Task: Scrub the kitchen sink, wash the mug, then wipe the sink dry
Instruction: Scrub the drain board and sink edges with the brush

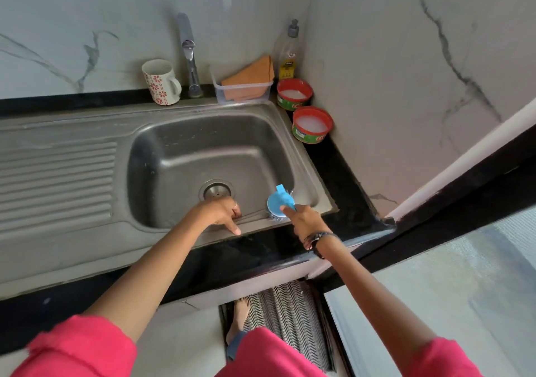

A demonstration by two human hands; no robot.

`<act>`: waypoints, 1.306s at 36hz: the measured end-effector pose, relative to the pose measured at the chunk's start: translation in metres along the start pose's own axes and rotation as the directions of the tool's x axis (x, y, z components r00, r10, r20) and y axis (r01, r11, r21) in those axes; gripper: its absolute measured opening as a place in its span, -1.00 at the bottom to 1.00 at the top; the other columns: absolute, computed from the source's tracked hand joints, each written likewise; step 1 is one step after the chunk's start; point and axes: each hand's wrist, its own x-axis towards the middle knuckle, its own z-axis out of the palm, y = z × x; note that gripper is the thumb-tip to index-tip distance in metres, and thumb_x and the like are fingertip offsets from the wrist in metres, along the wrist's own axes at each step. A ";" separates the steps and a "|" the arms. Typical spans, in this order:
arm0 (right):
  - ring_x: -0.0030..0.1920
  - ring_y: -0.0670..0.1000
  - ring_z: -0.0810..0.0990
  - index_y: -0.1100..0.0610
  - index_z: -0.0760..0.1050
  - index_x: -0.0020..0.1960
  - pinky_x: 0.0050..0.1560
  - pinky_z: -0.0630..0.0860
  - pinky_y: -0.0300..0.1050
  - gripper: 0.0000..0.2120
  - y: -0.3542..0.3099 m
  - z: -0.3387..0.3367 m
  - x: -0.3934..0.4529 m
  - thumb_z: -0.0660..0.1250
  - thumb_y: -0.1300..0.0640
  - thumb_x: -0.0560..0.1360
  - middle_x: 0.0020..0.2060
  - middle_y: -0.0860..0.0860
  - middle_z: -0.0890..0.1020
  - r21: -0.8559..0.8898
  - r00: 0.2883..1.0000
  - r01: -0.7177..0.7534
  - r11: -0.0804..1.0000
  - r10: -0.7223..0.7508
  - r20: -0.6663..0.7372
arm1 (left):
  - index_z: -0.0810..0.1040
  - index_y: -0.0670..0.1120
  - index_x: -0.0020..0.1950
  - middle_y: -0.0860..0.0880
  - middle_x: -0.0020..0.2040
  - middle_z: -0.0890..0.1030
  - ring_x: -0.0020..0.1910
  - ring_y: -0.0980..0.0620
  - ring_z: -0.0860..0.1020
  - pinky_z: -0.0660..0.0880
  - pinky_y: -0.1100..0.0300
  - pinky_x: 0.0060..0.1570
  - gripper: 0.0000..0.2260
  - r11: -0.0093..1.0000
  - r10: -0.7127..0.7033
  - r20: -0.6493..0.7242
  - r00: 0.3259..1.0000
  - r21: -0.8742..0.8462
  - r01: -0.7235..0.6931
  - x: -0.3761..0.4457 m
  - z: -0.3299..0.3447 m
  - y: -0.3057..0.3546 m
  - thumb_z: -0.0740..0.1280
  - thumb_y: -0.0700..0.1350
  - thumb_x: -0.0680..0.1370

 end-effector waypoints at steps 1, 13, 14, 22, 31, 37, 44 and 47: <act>-0.40 -0.03 0.39 0.06 0.44 -0.17 -0.38 0.29 -0.22 -0.68 0.001 -0.005 0.004 0.09 -0.10 0.59 -0.38 -0.03 0.38 0.020 1.000 -0.023 1.000 0.022 0.012 | 0.45 -0.10 0.33 -0.06 0.30 0.50 0.26 -0.03 0.48 0.40 0.08 0.27 -0.46 1.000 0.014 -0.068 0.998 0.025 -0.013 -0.009 0.004 -0.001 0.48 -0.04 0.39; -0.84 -0.15 0.19 0.14 0.23 -0.34 -0.78 0.10 -0.38 -0.64 -0.062 0.003 0.004 0.16 0.07 0.61 -0.70 -0.01 0.31 0.106 0.942 -0.152 0.983 0.111 0.318 | 0.52 -0.10 0.26 -0.07 0.24 0.55 0.24 -0.06 0.48 0.40 0.07 0.19 -0.63 0.979 -0.203 -0.713 0.671 -0.166 0.119 -0.096 0.070 -0.058 0.39 -0.03 0.48; -0.84 -0.15 0.16 0.15 0.22 -0.34 -0.78 0.08 -0.36 -0.63 -0.070 0.012 0.003 0.16 0.06 0.60 -0.74 -0.02 0.29 0.105 0.924 -0.163 0.981 0.115 0.364 | 0.52 -0.12 0.27 -0.09 0.25 0.54 0.25 -0.08 0.47 0.38 0.05 0.22 -0.63 0.977 -0.213 -0.714 0.667 -0.170 0.130 -0.099 0.071 -0.065 0.38 -0.04 0.50; -0.86 -0.17 0.21 0.12 0.19 -0.37 -0.81 0.10 -0.40 -0.60 -0.044 -0.020 0.013 0.16 0.06 0.61 -0.72 -0.04 0.33 0.173 0.961 -0.196 0.965 0.153 0.231 | 0.36 -0.22 0.38 -0.19 0.39 0.36 0.39 -0.17 0.29 0.26 -0.07 0.33 -0.47 0.931 -0.348 -0.637 0.688 -0.149 0.334 -0.113 0.083 -0.115 0.31 0.06 0.52; 0.30 0.15 0.45 0.21 0.37 0.36 0.28 0.37 -0.06 -0.62 -0.065 0.036 0.015 0.12 0.10 0.60 0.31 0.17 0.47 -0.271 0.995 0.068 0.960 -0.045 0.089 | 0.16 -0.15 0.49 -0.18 0.49 0.17 0.49 -0.13 0.11 0.13 -0.15 0.39 -0.48 0.888 -0.411 -0.561 0.718 -0.069 0.454 -0.112 0.095 -0.107 0.05 0.12 0.61; 0.24 0.15 0.48 0.26 0.35 0.37 0.20 0.36 -0.06 -0.60 -0.110 0.084 -0.007 0.13 0.08 0.61 0.31 0.20 0.46 -0.015 0.944 0.170 0.985 -0.158 0.290 | 0.16 -0.15 0.49 -0.17 0.51 0.15 0.49 -0.11 0.11 0.15 -0.11 0.40 -0.46 0.889 -0.409 -0.527 0.745 -0.049 0.455 -0.113 0.088 -0.107 0.05 0.13 0.61; -0.26 -0.08 0.51 0.27 0.51 0.06 -0.40 0.33 -0.32 -0.78 -0.043 0.018 0.016 0.21 0.12 0.59 -0.25 0.06 0.62 0.272 0.995 -0.019 0.962 -0.010 0.104 | 0.21 -0.15 0.48 -0.17 0.49 0.21 0.47 -0.09 0.18 0.10 0.00 0.40 -0.44 0.893 -0.370 -0.546 0.751 0.014 0.451 -0.117 0.084 -0.106 0.07 0.17 0.60; -0.68 -0.15 0.41 0.11 0.35 -0.27 -0.72 0.23 -0.42 -0.73 -0.017 -0.013 0.024 0.23 0.08 0.58 -0.58 -0.04 0.42 0.250 0.994 -0.109 0.962 0.106 0.024 | 0.21 -0.14 0.49 -0.16 0.49 0.21 0.48 -0.07 0.16 0.01 -0.02 0.42 -0.43 0.896 -0.374 -0.547 0.749 -0.004 0.445 -0.118 0.084 -0.105 0.09 0.18 0.59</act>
